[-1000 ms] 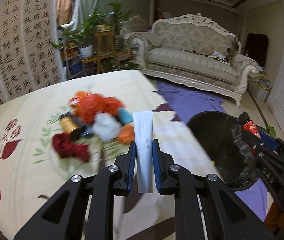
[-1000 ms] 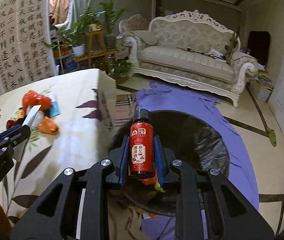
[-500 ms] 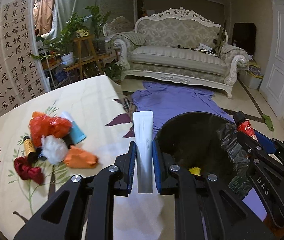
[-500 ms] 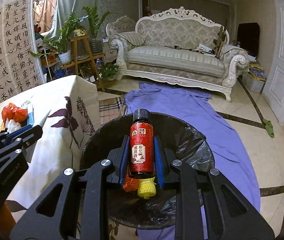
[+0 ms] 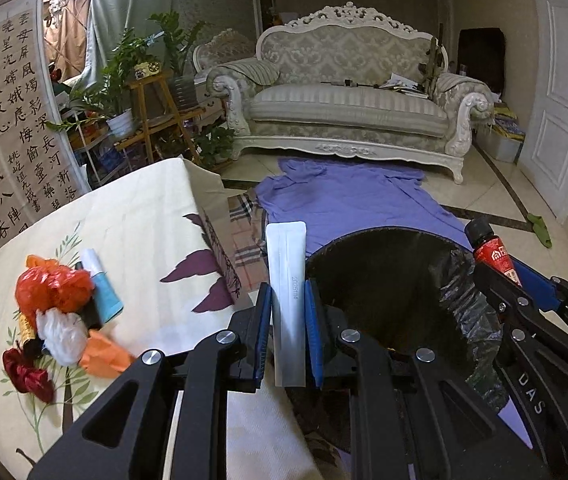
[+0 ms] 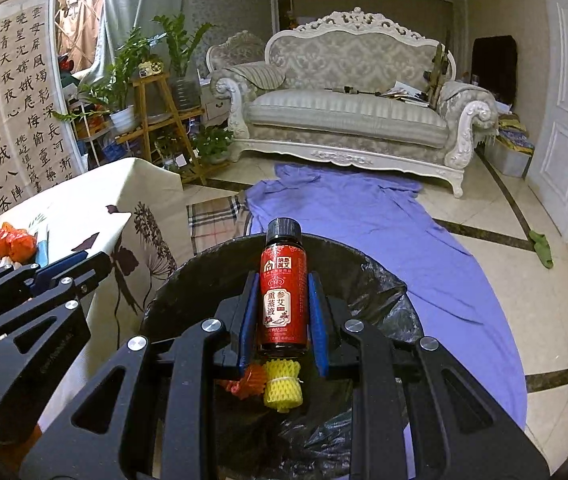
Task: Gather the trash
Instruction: 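Move both held items over the bin and open both tools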
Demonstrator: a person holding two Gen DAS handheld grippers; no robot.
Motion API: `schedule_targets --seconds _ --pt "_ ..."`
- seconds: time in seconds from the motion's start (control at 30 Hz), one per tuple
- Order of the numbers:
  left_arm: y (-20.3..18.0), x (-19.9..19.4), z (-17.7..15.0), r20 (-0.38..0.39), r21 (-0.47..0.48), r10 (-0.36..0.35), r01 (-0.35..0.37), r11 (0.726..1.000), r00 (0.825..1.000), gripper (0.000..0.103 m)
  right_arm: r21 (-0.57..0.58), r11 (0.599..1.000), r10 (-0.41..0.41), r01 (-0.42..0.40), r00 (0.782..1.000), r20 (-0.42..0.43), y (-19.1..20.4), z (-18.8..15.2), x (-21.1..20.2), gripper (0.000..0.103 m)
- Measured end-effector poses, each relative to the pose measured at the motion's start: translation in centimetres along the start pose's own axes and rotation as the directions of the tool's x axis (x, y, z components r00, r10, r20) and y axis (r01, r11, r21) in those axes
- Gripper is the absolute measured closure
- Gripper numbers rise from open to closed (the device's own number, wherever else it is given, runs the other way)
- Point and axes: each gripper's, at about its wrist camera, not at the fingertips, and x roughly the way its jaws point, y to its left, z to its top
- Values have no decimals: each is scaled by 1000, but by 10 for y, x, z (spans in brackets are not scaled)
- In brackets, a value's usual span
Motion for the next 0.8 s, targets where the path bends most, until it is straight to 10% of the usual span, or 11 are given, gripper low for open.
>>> schedule_targets --seconds 0.23,0.5,0.8 --pt "0 14 4 -54 -5 -18 18 1000 998 83 15 1000 1 0 1000 -21 -5 -1 10 79" --pt "3 12 4 -53 -24 21 -22 999 998 43 34 999 -24 25 1000 -11 -12 0 6 64" --pt "17 0 0 -40 -56 57 -59 997 998 32 31 999 -29 29 1000 -9 -8 0 0 57"
